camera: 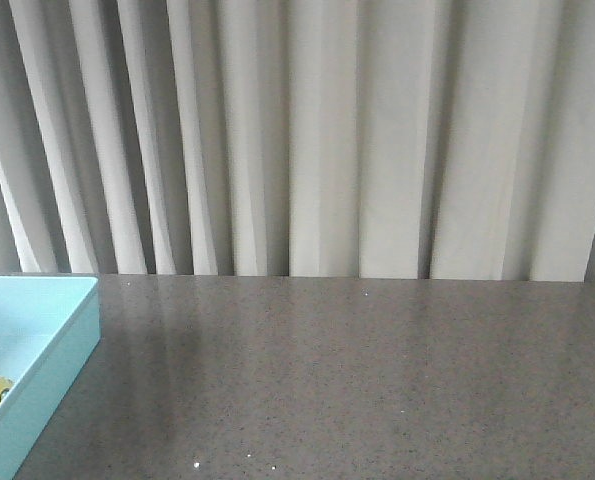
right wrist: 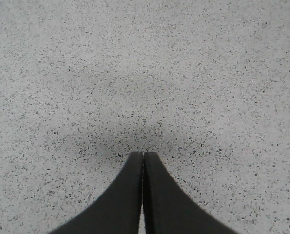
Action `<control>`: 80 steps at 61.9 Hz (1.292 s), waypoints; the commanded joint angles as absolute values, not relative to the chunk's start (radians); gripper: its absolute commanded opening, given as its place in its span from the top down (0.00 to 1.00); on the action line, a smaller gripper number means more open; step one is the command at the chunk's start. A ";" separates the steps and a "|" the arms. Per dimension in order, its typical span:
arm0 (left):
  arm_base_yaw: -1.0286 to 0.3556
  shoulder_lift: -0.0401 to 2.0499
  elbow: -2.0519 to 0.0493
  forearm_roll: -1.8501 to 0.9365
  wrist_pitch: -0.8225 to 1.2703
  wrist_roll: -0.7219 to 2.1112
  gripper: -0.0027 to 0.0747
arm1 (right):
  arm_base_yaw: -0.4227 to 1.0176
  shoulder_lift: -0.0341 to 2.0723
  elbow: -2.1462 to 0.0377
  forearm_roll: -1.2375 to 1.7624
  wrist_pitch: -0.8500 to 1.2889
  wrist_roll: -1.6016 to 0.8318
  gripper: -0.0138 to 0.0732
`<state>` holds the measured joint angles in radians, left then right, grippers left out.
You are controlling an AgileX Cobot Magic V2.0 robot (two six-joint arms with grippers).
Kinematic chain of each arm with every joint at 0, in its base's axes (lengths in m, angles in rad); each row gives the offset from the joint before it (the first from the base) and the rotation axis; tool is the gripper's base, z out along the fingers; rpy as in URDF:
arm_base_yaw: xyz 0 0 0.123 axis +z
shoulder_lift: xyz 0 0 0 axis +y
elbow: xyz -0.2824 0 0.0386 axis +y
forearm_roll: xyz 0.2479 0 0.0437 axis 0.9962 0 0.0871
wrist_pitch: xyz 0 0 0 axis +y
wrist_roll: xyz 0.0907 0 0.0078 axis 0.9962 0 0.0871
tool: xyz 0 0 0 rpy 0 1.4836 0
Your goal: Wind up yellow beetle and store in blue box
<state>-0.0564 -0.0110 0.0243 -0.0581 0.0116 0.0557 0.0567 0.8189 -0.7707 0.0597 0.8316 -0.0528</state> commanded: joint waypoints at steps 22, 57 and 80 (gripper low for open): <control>-0.058 -0.027 0.015 -0.057 -0.066 0.037 0.97 | 0.055 0.814 -0.795 0.060 0.787 -0.059 0.85; -0.058 -0.027 0.015 -0.057 -0.066 0.037 0.97 | 0.058 0.810 -0.793 0.060 0.780 -0.059 0.85; -0.058 -0.027 0.015 -0.057 -0.066 0.037 0.97 | 0.063 0.402 -0.454 -0.039 0.308 -0.066 0.85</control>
<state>-0.0555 -0.0110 0.0243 -0.0548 0.0116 0.0468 0.0653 0.5007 -0.5321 -0.0198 0.5377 -0.0583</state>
